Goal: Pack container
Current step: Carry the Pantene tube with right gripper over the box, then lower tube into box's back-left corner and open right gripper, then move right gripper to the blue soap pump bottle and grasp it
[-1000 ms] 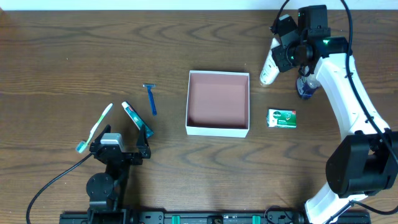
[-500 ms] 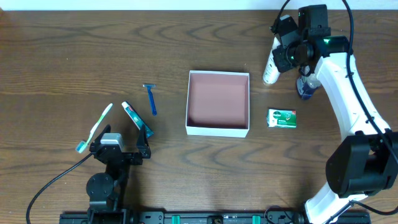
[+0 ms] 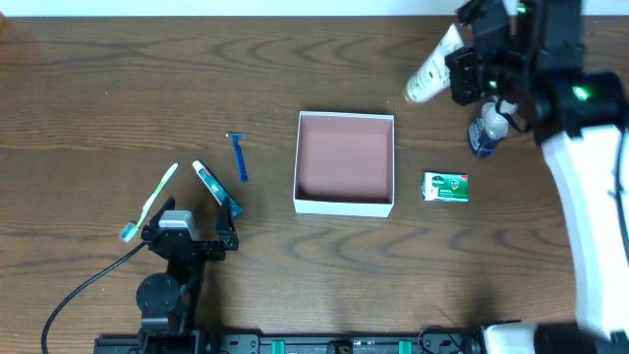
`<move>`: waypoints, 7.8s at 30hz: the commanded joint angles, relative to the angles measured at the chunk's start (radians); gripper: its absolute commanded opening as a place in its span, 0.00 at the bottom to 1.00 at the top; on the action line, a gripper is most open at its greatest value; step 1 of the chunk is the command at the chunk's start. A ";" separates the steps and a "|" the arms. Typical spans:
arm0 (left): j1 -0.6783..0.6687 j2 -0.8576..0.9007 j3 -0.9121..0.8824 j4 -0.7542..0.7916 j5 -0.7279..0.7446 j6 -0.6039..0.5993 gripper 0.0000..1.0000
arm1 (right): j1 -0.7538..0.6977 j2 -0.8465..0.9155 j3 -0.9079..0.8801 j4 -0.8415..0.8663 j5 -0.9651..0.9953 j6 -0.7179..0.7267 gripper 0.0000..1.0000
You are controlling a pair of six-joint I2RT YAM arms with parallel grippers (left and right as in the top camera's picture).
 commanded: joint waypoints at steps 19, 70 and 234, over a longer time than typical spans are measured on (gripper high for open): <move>0.006 -0.005 -0.016 -0.036 0.018 -0.002 0.98 | 0.296 0.097 0.019 0.031 0.000 0.436 0.01; 0.006 -0.005 -0.016 -0.036 0.018 -0.002 0.98 | 0.529 0.493 0.019 0.188 0.397 0.588 0.60; 0.006 -0.005 -0.016 -0.036 0.018 -0.002 0.98 | -0.274 0.299 -0.321 0.310 0.140 -0.010 0.19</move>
